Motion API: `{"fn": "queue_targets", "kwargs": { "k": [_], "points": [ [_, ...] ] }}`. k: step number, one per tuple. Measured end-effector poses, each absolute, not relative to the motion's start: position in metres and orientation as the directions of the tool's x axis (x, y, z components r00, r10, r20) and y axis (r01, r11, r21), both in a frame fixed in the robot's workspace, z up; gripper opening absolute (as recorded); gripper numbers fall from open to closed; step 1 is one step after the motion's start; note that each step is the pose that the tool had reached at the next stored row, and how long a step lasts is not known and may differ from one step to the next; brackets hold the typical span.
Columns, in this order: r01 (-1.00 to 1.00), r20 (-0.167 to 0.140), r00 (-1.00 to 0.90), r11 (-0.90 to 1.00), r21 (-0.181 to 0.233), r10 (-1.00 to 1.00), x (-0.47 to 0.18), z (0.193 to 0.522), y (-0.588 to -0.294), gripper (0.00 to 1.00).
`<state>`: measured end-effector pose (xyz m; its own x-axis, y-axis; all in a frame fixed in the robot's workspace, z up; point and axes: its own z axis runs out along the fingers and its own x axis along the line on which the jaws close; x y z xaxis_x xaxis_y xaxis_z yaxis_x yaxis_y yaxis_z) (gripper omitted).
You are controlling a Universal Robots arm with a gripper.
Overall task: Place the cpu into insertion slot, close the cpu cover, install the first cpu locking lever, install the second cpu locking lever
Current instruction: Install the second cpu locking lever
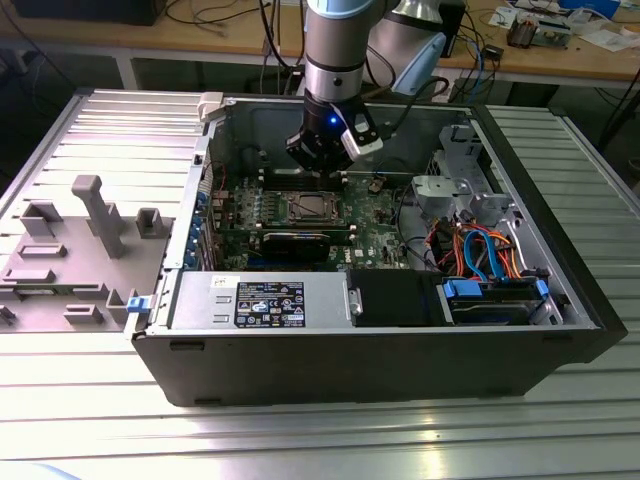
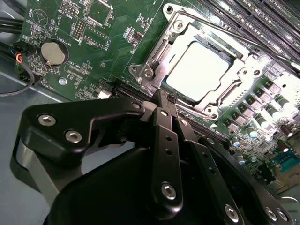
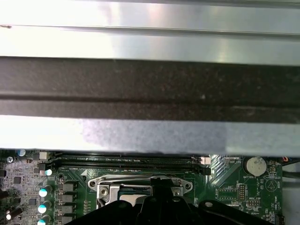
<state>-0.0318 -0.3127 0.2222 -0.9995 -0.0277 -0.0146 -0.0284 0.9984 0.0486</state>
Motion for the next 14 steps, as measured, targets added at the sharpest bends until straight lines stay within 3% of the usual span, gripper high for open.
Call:
{"fn": "queue_targets", "kwargs": {
  "k": [14],
  "points": [
    [-0.028,-0.015,-1.0,0.998,0.049,-0.028,-0.0318,0.2247,-0.3151,0.11]
  ]
}}
